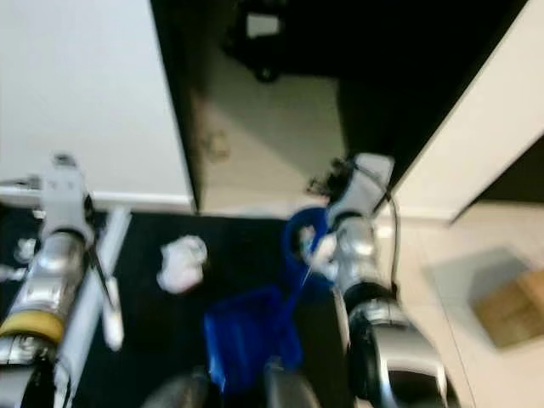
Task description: Sweep floor
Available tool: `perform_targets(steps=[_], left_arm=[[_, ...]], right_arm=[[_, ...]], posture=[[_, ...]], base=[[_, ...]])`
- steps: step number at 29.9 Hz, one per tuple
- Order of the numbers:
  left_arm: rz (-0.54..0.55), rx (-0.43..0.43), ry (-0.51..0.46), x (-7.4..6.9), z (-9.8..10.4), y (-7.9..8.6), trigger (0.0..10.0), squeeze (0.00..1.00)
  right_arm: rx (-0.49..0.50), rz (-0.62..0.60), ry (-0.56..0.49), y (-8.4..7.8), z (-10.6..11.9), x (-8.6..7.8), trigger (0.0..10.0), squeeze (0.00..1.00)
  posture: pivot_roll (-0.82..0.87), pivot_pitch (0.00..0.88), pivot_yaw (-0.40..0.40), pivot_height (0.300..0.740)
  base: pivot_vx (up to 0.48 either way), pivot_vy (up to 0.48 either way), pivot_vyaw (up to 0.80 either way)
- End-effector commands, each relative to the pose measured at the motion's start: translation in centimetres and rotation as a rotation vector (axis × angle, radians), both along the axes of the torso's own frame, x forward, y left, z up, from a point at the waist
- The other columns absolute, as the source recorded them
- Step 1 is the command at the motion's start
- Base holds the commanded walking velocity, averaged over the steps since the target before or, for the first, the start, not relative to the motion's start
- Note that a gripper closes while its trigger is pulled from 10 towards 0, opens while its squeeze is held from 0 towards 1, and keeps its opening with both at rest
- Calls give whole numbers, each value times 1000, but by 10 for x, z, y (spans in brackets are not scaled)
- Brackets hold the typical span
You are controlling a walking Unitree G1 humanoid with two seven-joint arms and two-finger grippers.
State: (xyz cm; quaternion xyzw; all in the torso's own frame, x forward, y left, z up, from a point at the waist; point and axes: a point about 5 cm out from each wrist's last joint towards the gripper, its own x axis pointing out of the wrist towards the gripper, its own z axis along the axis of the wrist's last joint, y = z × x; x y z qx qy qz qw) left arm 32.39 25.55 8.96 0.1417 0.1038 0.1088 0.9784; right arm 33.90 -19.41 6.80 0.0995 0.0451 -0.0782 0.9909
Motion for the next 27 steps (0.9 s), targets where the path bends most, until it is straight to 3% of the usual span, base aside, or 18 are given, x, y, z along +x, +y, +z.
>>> perform_targets(steps=[1, 11, 13, 16, 18, 21, 27], left_arm=[[-22, 11, -25, 5, 8, -4, 10000, 0], [-56, 14, -38, 11, 14, -11, 10000, 0], [-57, -44, -54, 13, 16, -14, 10000, 0], [-61, -62, -44, 15, 16, -16, 10000, 0], [-47, -35, -25, 15, 15, -15, 10000, 0], [-42, -72, -27, 15, 13, -18, 10000, 0], [-72, -65, -20, 15, 9, -27, 10000, 0]], right_arm=[[6, -12, -33, -1, 7, 3, 10000, 0], [-16, -59, -48, -19, 12, 2, 10000, 0], [-23, -77, -47, -26, 13, 1, 10000, 0], [-25, -90, -45, -30, 13, 1, 10000, 0], [-28, -97, -44, -32, 13, 0, 10000, 0], [-33, -106, -43, -36, 14, 0, 10000, 0], [-40, -116, -43, -40, 14, -2, 10000, 0]], posture=[[93, 9, -55, 740], [92, 12, -55, 740], [93, 15, -58, 740], [93, 15, -58, 740], [93, 15, -58, 740], [88, 19, -58, 740], [83, 20, -59, 740]], base=[[0, 480, 0], [0, 477, 0], [0, 0, 0], [0, 0, 0], [0, -439, 0], [0, -480, 0], [0, -480, 0]])
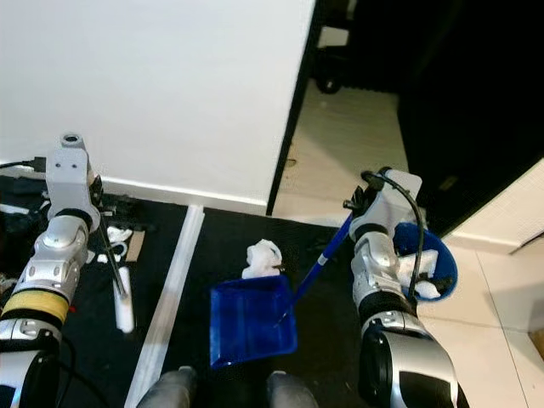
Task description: Sweep floor
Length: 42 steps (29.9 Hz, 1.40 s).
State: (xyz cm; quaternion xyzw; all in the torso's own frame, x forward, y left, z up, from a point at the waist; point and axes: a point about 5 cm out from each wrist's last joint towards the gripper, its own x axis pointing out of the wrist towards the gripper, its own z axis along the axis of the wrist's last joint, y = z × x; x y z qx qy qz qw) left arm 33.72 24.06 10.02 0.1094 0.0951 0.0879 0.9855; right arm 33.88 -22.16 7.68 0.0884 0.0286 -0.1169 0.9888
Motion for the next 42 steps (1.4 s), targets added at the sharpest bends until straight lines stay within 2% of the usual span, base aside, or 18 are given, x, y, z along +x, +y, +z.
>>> perform_targets(steps=[1, 6, 12, 21, 29, 32, 37, 42], left_arm=[[-33, -3, -3, 1, -1, -13, 10000, 0], [-32, -8, -5, 1, -2, -14, 10000, 0], [-7, -29, -6, 2, -3, -14, 10000, 0], [-46, -37, 7, 2, -5, -17, 10000, 0], [-64, -25, -3, 2, -5, -21, 10000, 0], [-69, -48, -7, 2, -5, -22, 10000, 0], [-119, -50, -8, 3, -5, -29, 10000, 0], [-165, -107, -27, 2, -5, -36, 10000, 0]], right_arm=[[-15, -39, -20, -14, 5, -2, 10000, 0], [-21, -46, -18, -17, 5, -2, 10000, 0], [-29, -56, -25, -22, 9, -1, 10000, 0], [-40, -61, -29, -26, 12, -1, 10000, 0], [-48, -60, -29, -26, 11, -1, 10000, 0], [-52, -62, -30, -27, 12, -2, 10000, 0], [-77, -112, -55, -37, 17, -4, 10000, 0], [-110, -182, -83, -50, 26, -6, 10000, 0]], posture=[[83, 20, -59, 740], [79, 19, -59, 740], [75, 17, -59, 740], [67, 5, -67, 740], [60, 1, -67, 740], [58, 0, -67, 740], [51, 0, -68, 740], [45, 5, -69, 740]], base=[[0, -480, 0], [0, -480, 0], [0, 0, 0], [0, 0, 0], [0, -480, 0], [0, 0, 0], [0, 0, 0], [65, 0, 0]])
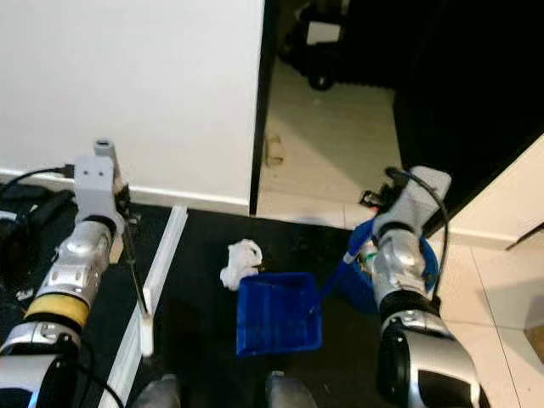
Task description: Sweep floor
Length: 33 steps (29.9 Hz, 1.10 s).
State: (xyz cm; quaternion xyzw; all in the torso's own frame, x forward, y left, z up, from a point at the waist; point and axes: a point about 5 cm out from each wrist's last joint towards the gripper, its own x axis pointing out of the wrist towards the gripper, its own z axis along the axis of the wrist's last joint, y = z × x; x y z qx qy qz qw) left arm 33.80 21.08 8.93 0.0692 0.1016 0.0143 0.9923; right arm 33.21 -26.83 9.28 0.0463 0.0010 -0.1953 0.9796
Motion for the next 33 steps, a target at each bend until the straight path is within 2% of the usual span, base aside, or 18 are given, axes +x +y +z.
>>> perform_targets(steps=[1, 3, 8, 26, 33], left_arm=[[-25, -15, -48, 1, 6, -6, 10000, 0], [-38, -28, -58, 2, 8, -9, 10000, 0], [-35, -39, -53, 1, 6, -10, 10000, 0], [-45, -48, -67, 2, 9, -10, 10000, 0], [-63, -23, -75, 4, 11, -13, 10000, 0]], right_arm=[[-21, -19, -52, -3, 10, 1, 10000, 0], [-47, -65, -56, -12, 13, -1, 10000, 0], [-53, -96, -50, -16, 12, -3, 10000, 0], [-53, -119, -54, -15, 11, -5, 10000, 0], [-63, -126, -56, -18, 12, -5, 10000, 0]], posture=[[45, 5, -69, 740], [43, 10, -66, 740], [42, 19, -64, 740], [46, 24, -52, 740], [45, 24, -52, 740]], base=[[326, 0, 0], [403, 0, 0], [480, 0, 0], [474, 0, 0], [0, 0, 0]])
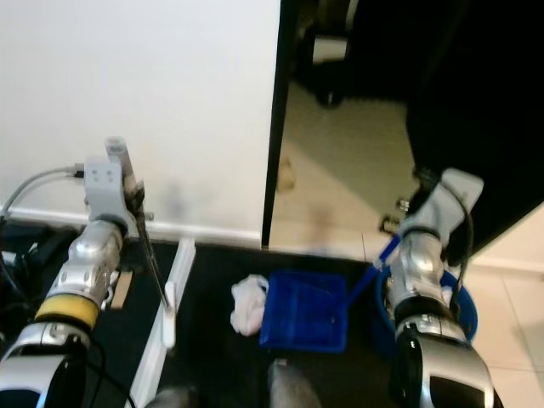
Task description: Sweep floor
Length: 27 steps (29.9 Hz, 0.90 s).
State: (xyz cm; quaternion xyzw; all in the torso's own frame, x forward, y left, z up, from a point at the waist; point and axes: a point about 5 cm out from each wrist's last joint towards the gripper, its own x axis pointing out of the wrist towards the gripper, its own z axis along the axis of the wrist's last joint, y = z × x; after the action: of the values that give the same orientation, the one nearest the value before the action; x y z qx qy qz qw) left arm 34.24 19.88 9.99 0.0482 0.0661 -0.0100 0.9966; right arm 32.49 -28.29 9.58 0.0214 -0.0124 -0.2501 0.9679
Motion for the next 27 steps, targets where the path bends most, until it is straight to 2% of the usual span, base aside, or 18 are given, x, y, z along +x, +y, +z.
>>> perform_targets(steps=[1, 12, 14, 15, 17, 20, 22, 27], left_arm=[[-13, 23, -7, -1, 0, -1, 10000, 0], [-43, 25, 7, -1, -2, -8, 10000, 0], [-37, 52, -5, 0, -1, -7, 10000, 0], [-20, 40, -6, 0, -1, -6, 10000, 0], [8, 82, -6, 2, -1, -3, 10000, 0], [14, 95, -8, 3, 0, -1, 10000, 0], [26, 120, -48, 3, 4, 2, 10000, 0], [22, 125, -56, 5, 6, 6, 10000, 0]], right_arm=[[-13, -11, -45, -3, 9, 2, 10000, 0], [-23, -20, -33, -9, 9, -1, 10000, 0], [-23, -14, -24, -9, 8, 0, 10000, 0], [-22, -11, -21, -8, 8, 0, 10000, 0], [-23, -3, -19, -7, 8, 1, 10000, 0], [-23, 5, -21, -4, 8, 2, 10000, 0], [-17, 17, -22, 1, 8, 5, 10000, 0], [-8, 51, -6, 13, 3, 8, 10000, 0]], posture=[[45, 24, -52, 740], [36, 30, -48, 740], [36, 30, -48, 740], [37, 31, -47, 740], [37, 31, -47, 740], [39, 31, -46, 740], [41, 30, -44, 740], [51, 36, -45, 740]], base=[[0, 0, 0], [0, -436, 0], [0, -375, 0], [0, 0, 0], [0, 0, 0], [0, 0, 0], [0, 0, 0], [0, 0, 0]])
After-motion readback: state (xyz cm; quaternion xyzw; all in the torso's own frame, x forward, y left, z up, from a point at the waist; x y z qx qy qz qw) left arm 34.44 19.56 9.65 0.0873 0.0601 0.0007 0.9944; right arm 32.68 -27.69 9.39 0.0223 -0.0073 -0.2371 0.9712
